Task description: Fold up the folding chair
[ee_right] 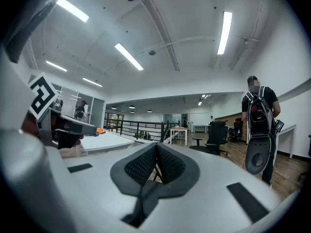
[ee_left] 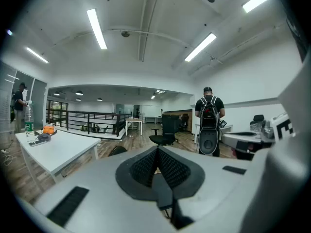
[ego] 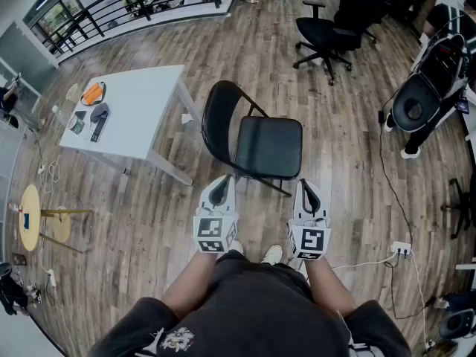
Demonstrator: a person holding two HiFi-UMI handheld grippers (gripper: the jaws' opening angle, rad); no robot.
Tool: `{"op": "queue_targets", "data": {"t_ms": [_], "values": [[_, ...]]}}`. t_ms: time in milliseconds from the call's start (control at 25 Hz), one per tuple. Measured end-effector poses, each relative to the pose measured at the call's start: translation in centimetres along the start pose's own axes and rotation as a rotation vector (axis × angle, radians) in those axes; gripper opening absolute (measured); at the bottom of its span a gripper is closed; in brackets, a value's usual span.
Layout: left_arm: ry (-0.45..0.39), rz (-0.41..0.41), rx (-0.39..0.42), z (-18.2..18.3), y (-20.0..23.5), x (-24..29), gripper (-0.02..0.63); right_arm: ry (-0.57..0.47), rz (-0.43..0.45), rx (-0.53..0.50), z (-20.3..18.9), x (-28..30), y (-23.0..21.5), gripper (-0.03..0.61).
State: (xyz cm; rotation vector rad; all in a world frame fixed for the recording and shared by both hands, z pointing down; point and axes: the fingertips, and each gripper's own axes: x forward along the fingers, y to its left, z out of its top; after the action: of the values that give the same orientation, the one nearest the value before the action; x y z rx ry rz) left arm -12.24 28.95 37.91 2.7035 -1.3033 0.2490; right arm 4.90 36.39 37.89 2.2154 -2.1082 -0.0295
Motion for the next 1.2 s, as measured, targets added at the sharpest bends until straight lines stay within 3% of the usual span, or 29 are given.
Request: {"op": "queue_targets", "data": {"t_ms": [400, 1000, 1200], "values": [[0.004, 0.000, -0.008, 0.5, 5.0, 5.5, 0.005, 0.032, -0.029, -0.017, -1.1, 5.8, -0.4, 0.012], [0.080, -0.100, -0.044, -1.1, 13.2, 14.2, 0.005, 0.103, -0.076, -0.009, -3.1, 17.2, 3.7, 0.012], [0.138, -0.092, -0.062, -2.0, 15.0, 16.8, 0.005, 0.143, -0.084, -0.014, -4.3, 19.1, 3.1, 0.012]]}}
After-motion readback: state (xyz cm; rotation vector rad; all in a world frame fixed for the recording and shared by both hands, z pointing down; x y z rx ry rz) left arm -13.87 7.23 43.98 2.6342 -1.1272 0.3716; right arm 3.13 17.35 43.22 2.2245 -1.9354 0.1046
